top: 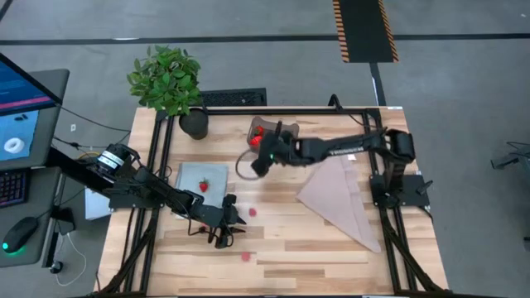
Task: Pick and placing Produce into tupperware
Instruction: Put the strawberry into the black bin, then put the peach into the black bin
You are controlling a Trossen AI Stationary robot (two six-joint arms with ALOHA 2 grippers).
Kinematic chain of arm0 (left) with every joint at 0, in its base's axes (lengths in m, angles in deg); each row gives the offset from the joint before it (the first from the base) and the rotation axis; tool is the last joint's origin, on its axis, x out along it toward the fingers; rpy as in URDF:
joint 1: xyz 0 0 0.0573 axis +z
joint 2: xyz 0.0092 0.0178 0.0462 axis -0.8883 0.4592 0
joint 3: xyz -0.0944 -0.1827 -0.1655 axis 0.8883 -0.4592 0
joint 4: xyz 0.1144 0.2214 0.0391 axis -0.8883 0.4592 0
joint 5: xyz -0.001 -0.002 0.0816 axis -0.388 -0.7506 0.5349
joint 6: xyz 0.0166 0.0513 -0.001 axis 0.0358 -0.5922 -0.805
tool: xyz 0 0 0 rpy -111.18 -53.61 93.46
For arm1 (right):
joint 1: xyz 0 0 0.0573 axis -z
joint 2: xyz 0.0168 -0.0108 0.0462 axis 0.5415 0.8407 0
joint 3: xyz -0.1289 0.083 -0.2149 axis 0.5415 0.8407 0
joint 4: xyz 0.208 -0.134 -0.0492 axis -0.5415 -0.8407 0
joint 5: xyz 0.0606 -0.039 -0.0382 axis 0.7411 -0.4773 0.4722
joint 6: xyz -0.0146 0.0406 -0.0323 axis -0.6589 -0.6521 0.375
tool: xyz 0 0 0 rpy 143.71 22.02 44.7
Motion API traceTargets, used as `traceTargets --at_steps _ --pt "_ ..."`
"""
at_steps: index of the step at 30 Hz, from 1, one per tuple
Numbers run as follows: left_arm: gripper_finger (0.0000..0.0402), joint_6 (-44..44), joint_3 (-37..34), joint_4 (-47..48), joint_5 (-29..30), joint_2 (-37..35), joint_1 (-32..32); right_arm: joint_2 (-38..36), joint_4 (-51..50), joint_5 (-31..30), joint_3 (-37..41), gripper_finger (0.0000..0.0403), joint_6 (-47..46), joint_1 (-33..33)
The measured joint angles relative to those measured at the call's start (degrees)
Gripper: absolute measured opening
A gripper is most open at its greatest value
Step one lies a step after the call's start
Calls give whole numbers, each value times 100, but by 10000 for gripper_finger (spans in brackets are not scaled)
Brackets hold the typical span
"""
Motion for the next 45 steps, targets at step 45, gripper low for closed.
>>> traceTargets --at_steps 45 --pt "227 -127 2 126 730 0 580 -188 -817 374 0 294 -4 16"
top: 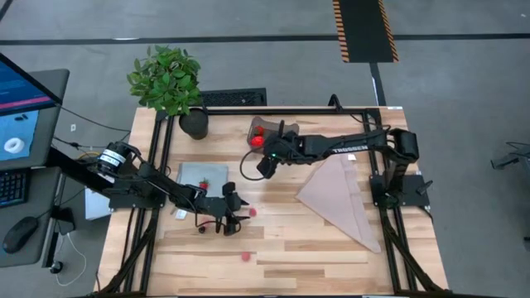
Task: Pick and placing Produce into tupperware
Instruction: Put the peach into the black bin
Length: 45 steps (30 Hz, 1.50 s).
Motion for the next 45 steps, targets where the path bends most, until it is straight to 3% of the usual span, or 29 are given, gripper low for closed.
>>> traceTargets --at_steps 10,17,22,26,36,40,45 --pt "240 -175 0 -176 -387 254 391 -276 136 5 -9 294 -18 -81" --pt "239 -177 7 -1447 -776 1243 617 -687 64 4 -4 294 46 -305" --pt "239 -177 17 -1723 -919 1381 624 -942 -128 -82 -4 294 36 -506" --pt "216 -175 17 -1692 -927 1384 626 -1155 -420 -557 -4 294 0 -760" --pt "73 -186 17 -1564 -796 1228 631 -1819 -1198 -1514 -4 294 -567 -1571" --pt "68 -230 -1 -1490 -979 928 613 -1900 -1848 -2152 -4 294 -1220 -2109" --pt "90 -304 51 -1254 -1046 312 836 -1850 -2626 -2763 -4 294 -2312 -2830"
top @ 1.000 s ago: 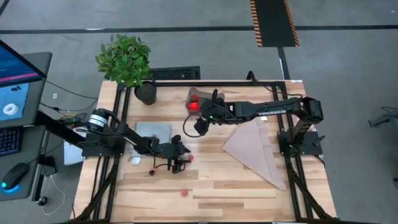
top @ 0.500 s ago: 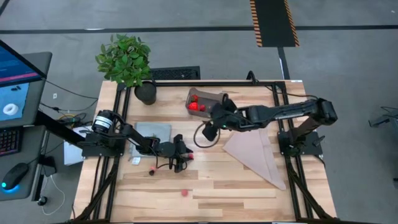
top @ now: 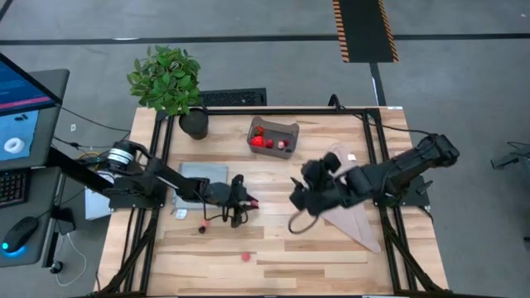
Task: Pick and placing Produce into tupperware
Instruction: Put the peach into the black bin
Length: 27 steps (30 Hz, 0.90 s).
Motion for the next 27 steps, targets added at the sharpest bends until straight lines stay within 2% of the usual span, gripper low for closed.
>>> traceTargets --at_steps 6,10,19,22,27 --pt "90 32 361 1042 103 -846 634 373 -569 -543 0 294 -1254 -835" --pt "85 -9 818 1919 23 -1299 1129 768 -587 -661 2 294 -1855 -1269" --pt "90 -138 2046 3589 -570 -1438 2496 1808 -351 -615 4 294 -2902 -1795" --pt "90 -199 2217 3600 -977 -1438 2993 2146 -54 -527 2 294 -3081 -1908" --pt "91 200 2354 3631 -2303 -1184 3785 2494 140 -492 4 294 -3402 -2060"
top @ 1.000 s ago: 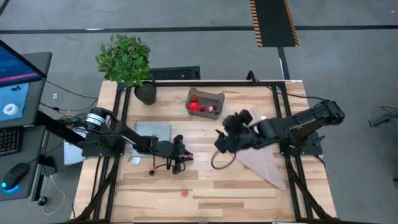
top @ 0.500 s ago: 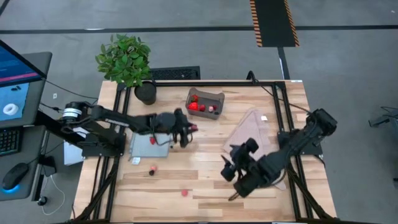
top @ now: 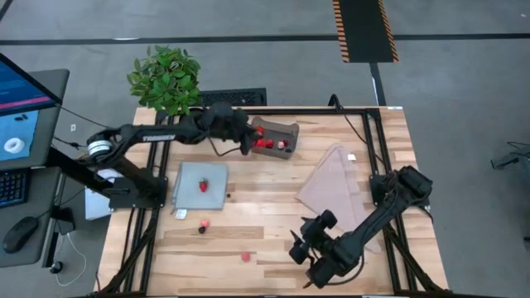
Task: Pick and placing Produce into tupperware
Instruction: Put the peach into the black bin
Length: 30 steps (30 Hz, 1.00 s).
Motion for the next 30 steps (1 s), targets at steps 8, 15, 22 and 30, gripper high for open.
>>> traceTargets --at_steps 8,15,22,30 --pt "92 122 403 34 -429 1205 364 134 1982 88 -4 294 1758 22" --pt "119 -46 1199 905 -872 1780 386 136 4435 833 -4 294 4219 255" --pt "221 -372 1392 1551 -735 1816 394 480 4588 1235 -21 294 4227 501" --pt "295 -737 1389 2072 -1633 1708 621 801 4716 1646 -4 294 4212 650"
